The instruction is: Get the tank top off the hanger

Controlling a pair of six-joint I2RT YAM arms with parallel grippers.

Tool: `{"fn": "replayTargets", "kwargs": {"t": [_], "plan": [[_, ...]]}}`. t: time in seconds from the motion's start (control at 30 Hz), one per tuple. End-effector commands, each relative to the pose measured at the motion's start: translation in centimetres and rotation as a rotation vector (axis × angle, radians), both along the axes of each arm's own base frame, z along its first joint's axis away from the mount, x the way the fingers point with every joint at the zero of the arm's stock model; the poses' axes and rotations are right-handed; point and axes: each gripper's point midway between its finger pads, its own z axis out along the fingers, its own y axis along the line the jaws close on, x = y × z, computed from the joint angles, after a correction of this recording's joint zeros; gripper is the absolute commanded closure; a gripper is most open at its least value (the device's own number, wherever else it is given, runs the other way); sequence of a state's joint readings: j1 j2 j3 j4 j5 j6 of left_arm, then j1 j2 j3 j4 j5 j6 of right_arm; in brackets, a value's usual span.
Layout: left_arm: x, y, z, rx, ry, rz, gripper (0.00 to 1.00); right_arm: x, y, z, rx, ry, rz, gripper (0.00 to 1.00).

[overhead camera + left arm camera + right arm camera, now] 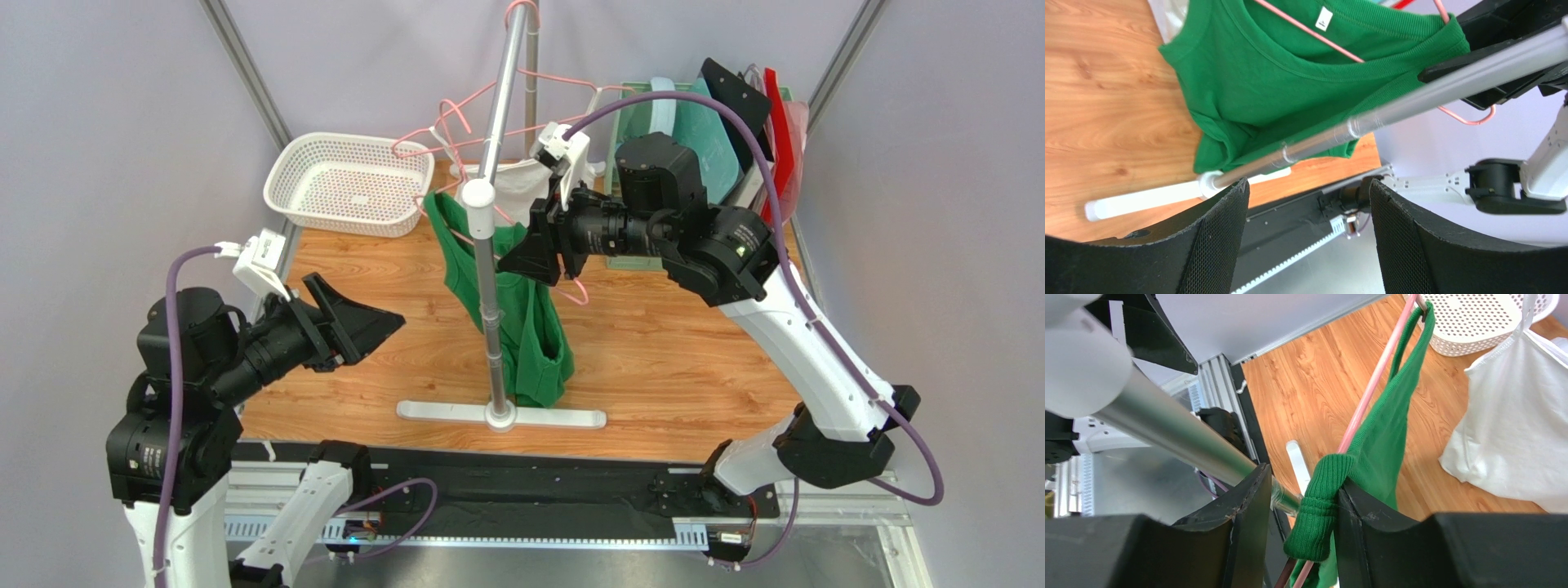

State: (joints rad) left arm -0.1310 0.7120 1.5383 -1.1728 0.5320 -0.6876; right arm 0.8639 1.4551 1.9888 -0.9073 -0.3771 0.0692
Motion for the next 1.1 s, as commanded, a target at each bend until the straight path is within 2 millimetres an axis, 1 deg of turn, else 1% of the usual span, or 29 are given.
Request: {"fn": "replayTargets", "kwargs": {"t": [0.0, 0.1, 0.13, 0.2, 0.23, 0.3, 0.33, 0.37, 0.4, 0.43, 0.5, 0.53, 0.6, 0.63, 0.7, 0.77, 0.83, 0.9, 1.0, 1.03, 1.07], "plan": [[2.4, 1.1, 0.1, 0.063, -0.010, 0.072, 0.25, -0.9, 1.0, 3.9, 0.166, -0.014, 0.117, 1.00], [4.2, 1.0, 0.0, 0.091, -0.021, 0.061, 0.25, -1.0, 1.2, 3.1, 0.169, 0.034, 0.153, 1.00], [5.2, 1.0, -0.5, 0.108, 0.002, 0.065, 0.25, -1.1, 1.3, 3.0, 0.172, 0.039, 0.161, 1.00], [6.4, 0.9, -1.0, 0.134, 0.012, 0.050, 0.23, -1.2, 1.6, 2.3, 0.172, 0.060, 0.182, 1.00], [7.6, 0.9, -1.7, 0.151, 0.046, 0.054, 0.23, -1.1, 1.6, 2.0, 0.171, 0.069, 0.188, 1.00], [8.8, 1.0, -1.9, 0.176, 0.049, 0.050, 0.21, -1.0, 1.7, 1.6, 0.178, 0.092, 0.205, 1.00], [9.8, 1.2, -2.3, 0.195, 0.066, 0.066, 0.20, -0.9, 1.6, 1.6, 0.182, 0.100, 0.207, 1.00], [10.3, 1.3, -2.4, 0.207, 0.067, 0.074, 0.20, -0.8, 1.6, 1.6, 0.190, 0.105, 0.212, 1.00], [10.7, 1.4, -2.3, 0.216, 0.064, 0.079, 0.21, -0.6, 1.5, 1.2, 0.188, 0.122, 0.221, 1.00], [11.6, 1.7, -2.8, 0.239, 0.078, 0.095, 0.23, -0.5, 1.4, 1.1, 0.189, 0.127, 0.224, 1.00], [12.2, 2.1, -3.7, 0.258, 0.110, 0.117, 0.28, -0.2, 1.0, 1.1, 0.202, 0.139, 0.242, 1.00], [12.6, 2.2, -4.4, 0.268, 0.132, 0.127, 0.29, 0.0, 0.9, 1.0, 0.204, 0.142, 0.245, 1.00], [13.0, 1.9, -5.4, 0.275, 0.158, 0.108, 0.34, 0.6, 0.8, 0.6, 0.202, 0.163, 0.257, 1.00], [13.2, 1.7, -5.8, 0.276, 0.171, 0.096, 0.34, 0.7, 0.7, 0.6, 0.204, 0.171, 0.261, 1.00], [13.1, 1.1, -6.5, 0.268, 0.198, 0.071, 0.34, 1.1, 0.9, 0.0, 0.198, 0.199, 0.269, 1.00], [12.8, 0.0, -6.0, 0.224, 0.212, 0.025, 0.34, 1.1, 1.1, -0.4, 0.196, 0.230, 0.273, 1.00], [12.9, -0.9, -5.9, 0.204, 0.214, -0.004, 0.32, 1.2, 1.3, -1.2, 0.184, 0.268, 0.277, 1.00], [13.3, -1.0, -6.2, 0.195, 0.224, 0.005, 0.30, 1.1, 1.2, -1.7, 0.181, 0.275, 0.274, 1.00], [14.1, -0.7, -7.0, 0.202, 0.249, 0.038, 0.30, 0.6, 0.9, -2.2, 0.179, 0.285, 0.287, 1.00], [14.2, -0.6, -7.3, 0.202, 0.252, 0.055, 0.30, 0.3, 0.8, -1.9, 0.188, 0.269, 0.290, 1.00], [14.2, -0.5, -8.2, 0.198, 0.282, 0.069, 0.31, 0.5, 0.7, -2.5, 0.179, 0.271, 0.277, 1.00]]}}
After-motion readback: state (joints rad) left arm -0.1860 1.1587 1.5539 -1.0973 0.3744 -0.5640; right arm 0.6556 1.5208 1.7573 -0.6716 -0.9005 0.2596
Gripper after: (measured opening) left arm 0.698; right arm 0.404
